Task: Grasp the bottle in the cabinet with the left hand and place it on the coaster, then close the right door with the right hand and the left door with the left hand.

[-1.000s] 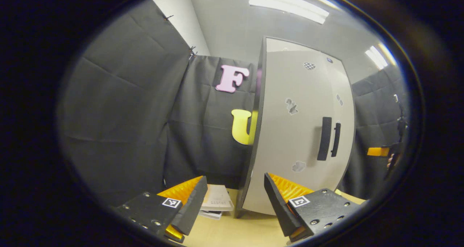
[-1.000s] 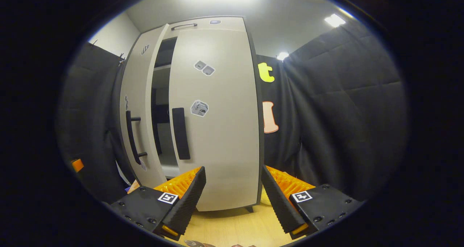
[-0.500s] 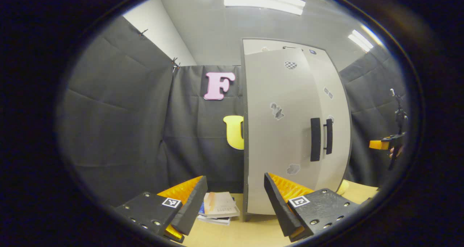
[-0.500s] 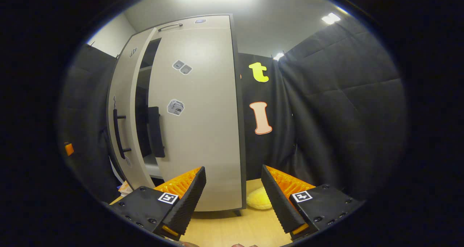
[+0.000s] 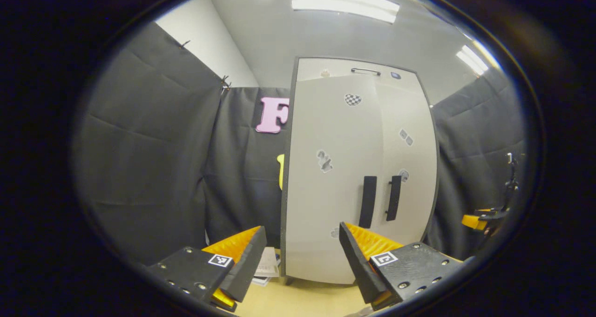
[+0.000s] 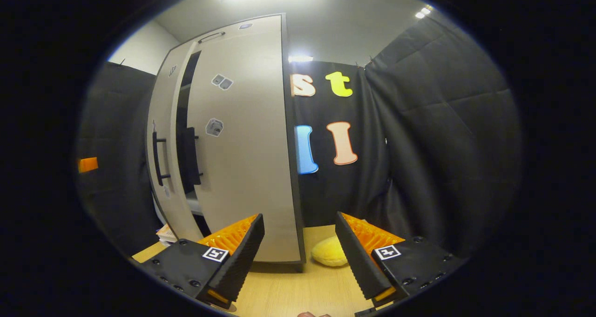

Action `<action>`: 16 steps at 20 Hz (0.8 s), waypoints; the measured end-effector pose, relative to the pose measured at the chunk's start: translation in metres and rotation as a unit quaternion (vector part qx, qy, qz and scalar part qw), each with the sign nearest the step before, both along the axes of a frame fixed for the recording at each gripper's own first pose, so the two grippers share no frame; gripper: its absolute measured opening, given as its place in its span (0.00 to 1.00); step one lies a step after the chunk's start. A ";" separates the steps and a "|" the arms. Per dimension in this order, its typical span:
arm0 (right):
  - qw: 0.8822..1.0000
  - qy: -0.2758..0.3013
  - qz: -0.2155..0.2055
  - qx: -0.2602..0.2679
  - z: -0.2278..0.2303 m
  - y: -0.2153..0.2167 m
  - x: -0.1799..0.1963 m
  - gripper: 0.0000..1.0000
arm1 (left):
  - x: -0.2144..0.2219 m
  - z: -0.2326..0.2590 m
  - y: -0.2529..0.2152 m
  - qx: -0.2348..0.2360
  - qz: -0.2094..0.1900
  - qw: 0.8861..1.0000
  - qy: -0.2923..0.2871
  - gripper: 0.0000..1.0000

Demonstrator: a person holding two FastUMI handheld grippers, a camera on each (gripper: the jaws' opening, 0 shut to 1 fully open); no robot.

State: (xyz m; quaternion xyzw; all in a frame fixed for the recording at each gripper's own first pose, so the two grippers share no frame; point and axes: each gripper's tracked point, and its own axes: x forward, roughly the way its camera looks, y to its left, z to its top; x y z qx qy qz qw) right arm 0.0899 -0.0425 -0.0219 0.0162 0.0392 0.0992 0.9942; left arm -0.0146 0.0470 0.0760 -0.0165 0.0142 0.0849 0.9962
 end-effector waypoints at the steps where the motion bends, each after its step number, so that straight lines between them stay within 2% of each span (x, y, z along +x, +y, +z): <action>1: 1.000 0.001 0.008 0.000 -0.001 -0.004 -0.002 0.92 | -0.006 0.005 -0.005 -0.008 0.005 1.000 -0.007 0.97; 2: 1.000 0.002 0.011 -0.003 -0.003 -0.010 -0.002 0.98 | -0.010 0.011 -0.010 -0.014 0.005 1.000 -0.013 0.97; 3: 1.000 0.001 0.011 -0.006 -0.003 -0.016 -0.002 0.98 | -0.016 0.013 -0.012 -0.013 0.009 1.000 -0.015 0.92; 5: 1.000 -0.001 0.003 -0.008 -0.002 -0.024 -0.001 0.98 | -0.027 0.017 -0.006 0.001 0.026 1.000 -0.011 0.92; 6: 1.000 -0.003 -0.002 -0.005 -0.001 -0.025 0.000 0.92 | -0.032 0.019 -0.002 0.009 0.033 0.999 -0.007 0.92; 7: 1.000 -0.005 -0.007 -0.001 0.000 -0.024 0.003 0.98 | -0.035 0.020 0.000 0.013 0.034 0.999 -0.005 0.92; 8: 1.000 -0.004 -0.011 0.003 -0.002 -0.021 0.006 0.98 | -0.036 0.022 0.001 0.012 0.028 1.000 -0.006 0.89; 10: 1.000 0.014 -0.008 0.007 -0.006 -0.006 0.008 0.98 | -0.036 0.031 0.001 -0.004 0.012 1.000 -0.023 0.97; 11: 1.000 0.014 -0.004 0.010 -0.002 0.003 0.007 0.98 | -0.038 0.033 0.005 -0.011 0.007 0.999 -0.032 0.98; 12: 1.000 0.005 -0.004 0.010 0.005 0.008 0.007 0.98 | -0.038 0.034 0.011 -0.013 0.005 0.999 -0.039 0.92; 13: 1.000 -0.005 -0.007 0.009 0.012 0.013 0.006 0.98 | -0.040 0.032 0.020 -0.011 0.007 0.999 -0.042 0.94; 15: 1.000 -0.011 -0.019 0.005 0.014 0.020 0.004 0.98 | -0.038 0.024 0.036 -0.010 0.012 0.999 -0.038 0.86; 16: 1.000 -0.013 -0.020 0.005 0.015 0.026 0.004 0.98 | -0.038 0.019 0.039 -0.007 0.006 0.999 -0.034 0.86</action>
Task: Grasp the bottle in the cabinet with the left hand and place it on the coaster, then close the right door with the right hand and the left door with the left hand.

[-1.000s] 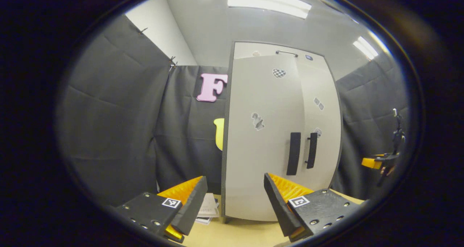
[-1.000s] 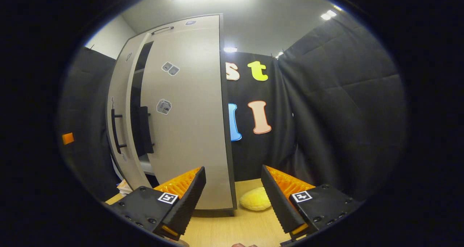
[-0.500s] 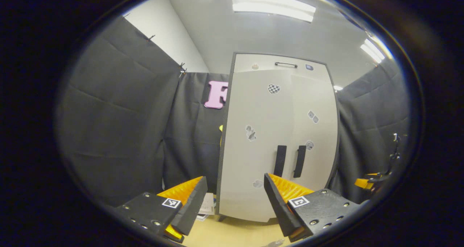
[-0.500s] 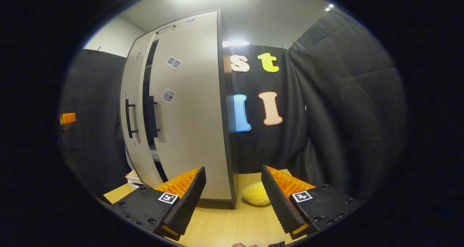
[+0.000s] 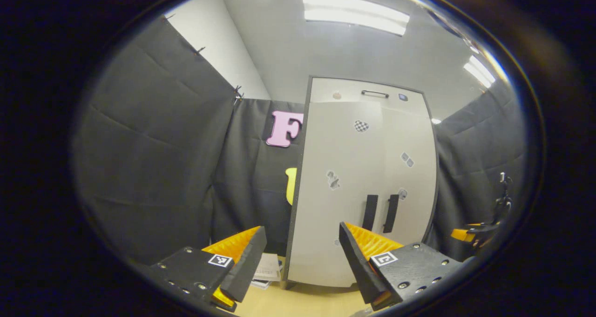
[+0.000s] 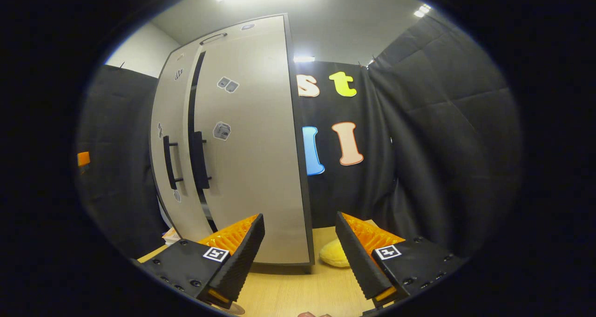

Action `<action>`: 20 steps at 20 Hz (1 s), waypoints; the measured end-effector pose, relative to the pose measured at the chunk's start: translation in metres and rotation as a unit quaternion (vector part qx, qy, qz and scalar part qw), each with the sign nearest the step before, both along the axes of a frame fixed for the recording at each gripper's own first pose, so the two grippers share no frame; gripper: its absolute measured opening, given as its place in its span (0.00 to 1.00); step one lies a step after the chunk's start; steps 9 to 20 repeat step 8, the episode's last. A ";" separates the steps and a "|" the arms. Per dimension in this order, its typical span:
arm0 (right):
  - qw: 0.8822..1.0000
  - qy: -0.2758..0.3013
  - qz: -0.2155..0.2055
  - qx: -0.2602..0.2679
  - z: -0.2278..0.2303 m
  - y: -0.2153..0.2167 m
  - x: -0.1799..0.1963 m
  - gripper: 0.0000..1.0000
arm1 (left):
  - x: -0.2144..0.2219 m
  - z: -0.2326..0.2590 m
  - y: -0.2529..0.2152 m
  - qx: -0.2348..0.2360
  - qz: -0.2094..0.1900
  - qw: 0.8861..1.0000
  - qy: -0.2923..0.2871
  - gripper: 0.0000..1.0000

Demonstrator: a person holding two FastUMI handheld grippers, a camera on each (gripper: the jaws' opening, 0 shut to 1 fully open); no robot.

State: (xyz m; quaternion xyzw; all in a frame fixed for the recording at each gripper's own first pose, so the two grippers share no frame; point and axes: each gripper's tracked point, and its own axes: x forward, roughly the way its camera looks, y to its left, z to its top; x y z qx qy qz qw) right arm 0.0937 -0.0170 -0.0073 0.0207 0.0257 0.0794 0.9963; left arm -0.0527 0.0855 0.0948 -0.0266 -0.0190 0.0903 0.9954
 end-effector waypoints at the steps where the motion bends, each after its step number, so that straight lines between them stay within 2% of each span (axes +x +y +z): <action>1: 1.000 0.006 0.002 -0.002 -0.001 0.007 0.001 0.98 | -0.002 -0.004 0.003 0.006 -0.005 1.000 0.001 0.92; 2: 1.000 0.016 0.003 -0.006 -0.004 0.011 0.000 0.98 | -0.003 -0.009 0.008 0.007 -0.007 1.000 0.001 0.86; 3: 1.000 0.020 0.000 -0.009 -0.003 0.013 -0.002 0.98 | -0.004 -0.017 0.013 0.002 -0.008 1.000 0.004 0.92; 6: 1.000 0.014 -0.008 -0.018 0.009 0.010 -0.008 0.98 | 0.002 -0.036 0.030 -0.021 -0.005 1.000 0.004 0.92; 7: 1.000 0.008 -0.014 -0.027 0.013 0.006 -0.009 0.92 | 0.003 -0.040 0.035 -0.030 -0.003 1.000 0.002 0.97; 8: 0.999 0.002 -0.021 -0.035 0.015 0.000 -0.010 0.92 | 0.003 -0.041 0.038 -0.037 -0.001 0.999 0.000 0.92; 20: 0.999 0.002 -0.021 -0.035 0.015 0.000 -0.010 0.92 | 0.003 -0.041 0.038 -0.037 -0.001 0.999 0.000 0.92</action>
